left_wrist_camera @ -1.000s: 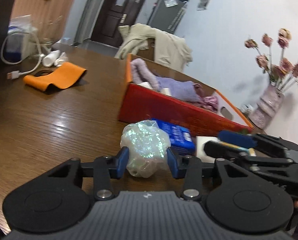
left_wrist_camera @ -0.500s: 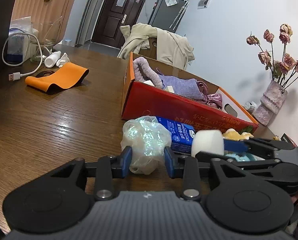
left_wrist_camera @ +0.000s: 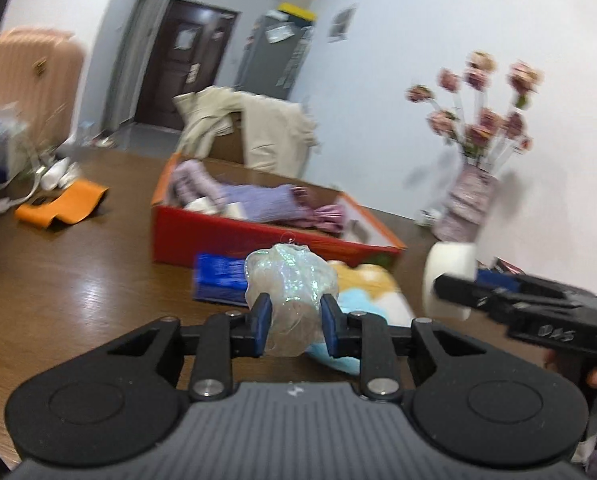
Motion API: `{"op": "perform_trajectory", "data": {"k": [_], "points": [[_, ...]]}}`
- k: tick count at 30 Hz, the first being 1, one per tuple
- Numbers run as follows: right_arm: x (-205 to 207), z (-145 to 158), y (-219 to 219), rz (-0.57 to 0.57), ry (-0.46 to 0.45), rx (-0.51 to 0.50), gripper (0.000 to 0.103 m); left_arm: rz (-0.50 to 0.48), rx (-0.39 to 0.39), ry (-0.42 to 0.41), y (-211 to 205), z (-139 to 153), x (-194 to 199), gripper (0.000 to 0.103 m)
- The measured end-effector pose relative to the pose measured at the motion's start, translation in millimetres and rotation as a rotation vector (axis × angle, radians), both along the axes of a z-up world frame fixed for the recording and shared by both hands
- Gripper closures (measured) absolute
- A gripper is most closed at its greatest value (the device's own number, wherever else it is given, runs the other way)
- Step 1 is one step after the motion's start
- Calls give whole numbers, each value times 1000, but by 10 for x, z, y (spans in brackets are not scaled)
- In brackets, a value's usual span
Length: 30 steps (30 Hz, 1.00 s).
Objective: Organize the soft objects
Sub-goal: 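Lower the clear bag into the box with the left gripper while the right gripper drops the white ball in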
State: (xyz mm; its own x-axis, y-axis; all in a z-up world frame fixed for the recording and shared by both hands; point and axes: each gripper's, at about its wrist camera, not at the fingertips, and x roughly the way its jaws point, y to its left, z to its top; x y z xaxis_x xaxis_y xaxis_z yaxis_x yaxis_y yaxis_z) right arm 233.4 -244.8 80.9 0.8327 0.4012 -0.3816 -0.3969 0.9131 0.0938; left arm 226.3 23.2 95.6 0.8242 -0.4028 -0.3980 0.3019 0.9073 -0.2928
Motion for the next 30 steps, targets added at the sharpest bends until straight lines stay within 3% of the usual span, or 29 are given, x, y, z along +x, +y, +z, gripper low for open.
{"op": "perform_trajectory", "data": {"k": [5, 9, 14, 18, 21, 23, 25, 27, 30], "points": [[-25, -69, -344, -53, 17, 34, 47, -29, 35, -4, -277, 80, 97, 76], [264, 56, -452, -34, -4, 7, 47, -67, 60, -30, -388, 336, 578, 76], [1248, 235, -406, -7, 75, -65, 46, -99, 74, 92, -574, 502, 1722, 76], [2261, 130, -189, 30, 238, -137, 46, -91, 158, 221, -809, 300, 2647, 76], [2887, -85, -47, 1, 361, -183, 45, -9, 201, 307, -787, 65, 3115, 74], [3159, -211, 0, -14, 437, -171, 45, -7, 219, 342, -717, -44, 3224, 66], [3342, -306, 28, -30, 489, -144, 36, -10, 209, 330, -627, -83, 3218, 32], [3410, -355, 42, -53, 523, -115, 34, -8, 197, 278, -570, -34, 3153, 28], [3384, -337, 1, -57, 503, -82, 33, -18, 196, 238, -506, 82, 3080, 27]]}}
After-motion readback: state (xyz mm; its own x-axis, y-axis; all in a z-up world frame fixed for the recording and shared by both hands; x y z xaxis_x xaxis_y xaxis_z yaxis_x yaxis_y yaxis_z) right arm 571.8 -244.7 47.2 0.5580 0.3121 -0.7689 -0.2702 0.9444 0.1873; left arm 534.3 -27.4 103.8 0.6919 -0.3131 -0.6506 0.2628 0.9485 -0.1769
